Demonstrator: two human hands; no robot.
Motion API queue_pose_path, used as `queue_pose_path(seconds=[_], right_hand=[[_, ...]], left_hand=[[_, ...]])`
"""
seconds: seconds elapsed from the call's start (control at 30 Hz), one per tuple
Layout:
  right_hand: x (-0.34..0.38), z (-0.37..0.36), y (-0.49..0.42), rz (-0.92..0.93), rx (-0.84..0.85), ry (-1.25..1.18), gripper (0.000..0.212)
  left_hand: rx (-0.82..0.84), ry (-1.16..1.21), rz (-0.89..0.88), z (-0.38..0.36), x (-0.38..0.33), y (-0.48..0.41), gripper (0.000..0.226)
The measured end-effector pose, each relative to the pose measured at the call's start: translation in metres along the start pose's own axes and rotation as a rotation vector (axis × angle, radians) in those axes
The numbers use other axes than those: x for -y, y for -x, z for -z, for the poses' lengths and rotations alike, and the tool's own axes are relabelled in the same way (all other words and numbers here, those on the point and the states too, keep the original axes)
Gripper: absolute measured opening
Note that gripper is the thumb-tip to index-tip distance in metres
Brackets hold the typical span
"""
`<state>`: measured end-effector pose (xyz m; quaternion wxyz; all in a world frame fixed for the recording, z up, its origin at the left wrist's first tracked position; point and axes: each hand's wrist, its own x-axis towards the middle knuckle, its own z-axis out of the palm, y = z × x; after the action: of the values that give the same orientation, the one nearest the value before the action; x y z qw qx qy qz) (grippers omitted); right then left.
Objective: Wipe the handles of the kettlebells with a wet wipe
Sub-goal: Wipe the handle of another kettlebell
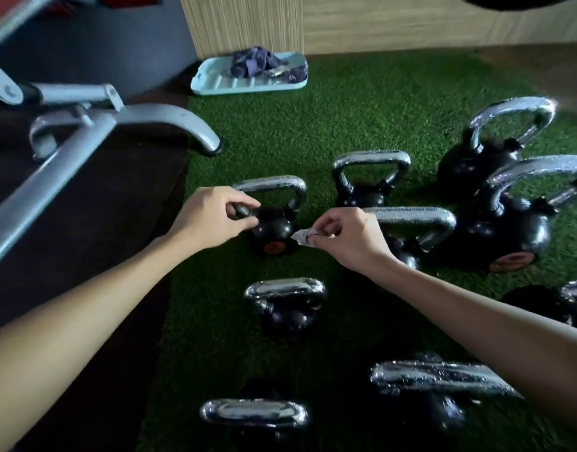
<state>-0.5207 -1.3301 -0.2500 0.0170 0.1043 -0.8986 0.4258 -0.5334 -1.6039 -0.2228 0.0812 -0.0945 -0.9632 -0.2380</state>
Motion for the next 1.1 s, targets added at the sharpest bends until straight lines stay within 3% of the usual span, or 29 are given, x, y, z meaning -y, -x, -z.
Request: queue_pose_path(seconds=[0.13, 0.23, 0.33, 0.43, 0.63, 0.9, 1.1], right_hand=[[0.018, 0.001, -0.046, 0.104, -0.026, 0.016, 0.011], [0.024, 0.001, -0.082, 0.146, -0.034, 0.052, 0.013], [0.022, 0.0, -0.113, 0.172, 0.005, 0.117, 0.013], [0.019, 0.0, -0.136, 0.189, 0.072, 0.19, 0.013], [0.031, -0.007, -0.161, 0.243, 0.144, 0.236, 0.011], [0.045, -0.037, -0.162, 0.374, 0.286, 0.463, 0.02], [0.047, -0.039, -0.16, 0.351, 0.336, 0.479, 0.026]], left_hand=[[-0.072, -0.155, 0.044, 0.01, 0.014, -0.042, 0.046], [0.075, -0.238, 0.186, 0.013, 0.017, -0.076, 0.061], [0.218, -0.217, 0.22, 0.006, 0.016, -0.1, 0.052], [0.247, -0.274, 0.194, 0.0, 0.018, -0.107, 0.041], [0.321, -0.262, 0.149, 0.004, 0.025, -0.098, 0.04], [0.351, -0.281, 0.051, 0.006, 0.043, -0.11, 0.052], [0.41, -0.24, -0.054, 0.012, 0.052, -0.122, 0.051]])
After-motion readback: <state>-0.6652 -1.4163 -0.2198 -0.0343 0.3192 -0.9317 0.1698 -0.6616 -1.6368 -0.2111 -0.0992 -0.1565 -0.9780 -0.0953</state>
